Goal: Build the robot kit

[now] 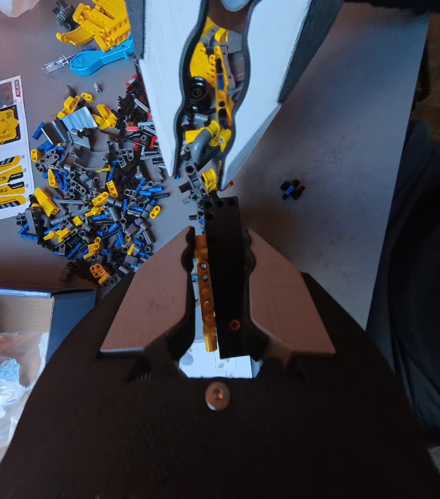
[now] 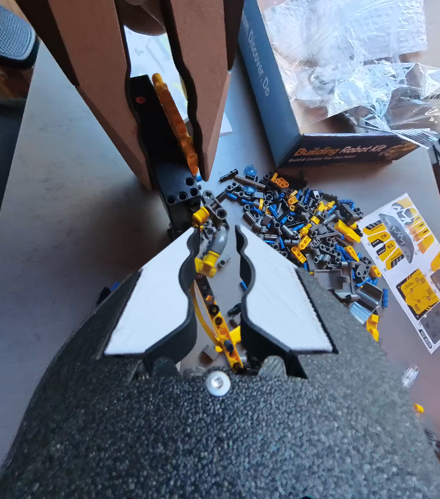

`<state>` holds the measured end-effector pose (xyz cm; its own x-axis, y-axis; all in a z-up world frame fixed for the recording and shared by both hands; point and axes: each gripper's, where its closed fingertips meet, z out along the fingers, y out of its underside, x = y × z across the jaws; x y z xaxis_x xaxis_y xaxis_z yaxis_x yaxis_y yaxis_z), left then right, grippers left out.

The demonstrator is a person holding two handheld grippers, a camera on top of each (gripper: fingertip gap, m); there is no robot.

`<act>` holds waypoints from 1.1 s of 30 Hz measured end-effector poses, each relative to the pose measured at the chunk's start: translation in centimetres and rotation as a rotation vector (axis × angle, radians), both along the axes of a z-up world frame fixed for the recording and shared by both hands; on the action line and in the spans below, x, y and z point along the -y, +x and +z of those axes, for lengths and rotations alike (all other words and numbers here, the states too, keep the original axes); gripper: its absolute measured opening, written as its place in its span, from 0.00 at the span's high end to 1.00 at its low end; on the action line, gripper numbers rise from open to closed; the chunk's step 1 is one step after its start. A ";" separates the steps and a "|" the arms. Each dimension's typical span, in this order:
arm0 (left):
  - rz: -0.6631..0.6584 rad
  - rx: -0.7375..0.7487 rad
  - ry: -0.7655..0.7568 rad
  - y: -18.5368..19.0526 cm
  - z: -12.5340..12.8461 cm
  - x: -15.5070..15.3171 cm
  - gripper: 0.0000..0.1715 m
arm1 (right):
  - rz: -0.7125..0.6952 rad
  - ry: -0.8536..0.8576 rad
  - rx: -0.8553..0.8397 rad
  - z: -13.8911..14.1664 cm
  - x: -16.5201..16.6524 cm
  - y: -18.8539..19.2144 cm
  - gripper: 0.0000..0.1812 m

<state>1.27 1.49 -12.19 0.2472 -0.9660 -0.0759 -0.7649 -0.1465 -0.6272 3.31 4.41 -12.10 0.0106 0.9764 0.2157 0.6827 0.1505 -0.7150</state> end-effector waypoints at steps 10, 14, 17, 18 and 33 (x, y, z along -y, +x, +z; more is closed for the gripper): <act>-0.085 0.021 -0.016 0.5 0.0 0.2 0.81 | 0.162 -0.104 0.082 0.3 1.1 0.2 0.86; -0.079 0.041 -0.014 0.5 0.1 0.0 0.81 | 0.126 -0.158 0.082 0.2 0.8 0.0 0.88; -0.075 0.063 -0.002 0.3 0.1 -0.1 0.81 | 0.040 -0.223 0.081 0.1 0.5 -0.2 0.88; -0.073 0.071 0.002 0.2 0.1 -0.1 0.81 | 0.021 -0.216 0.081 0.1 0.5 -0.2 0.88; 0.125 0.170 0.048 0.3 0.3 -0.9 0.81 | -0.089 -0.259 0.013 0.1 0.2 -0.9 0.89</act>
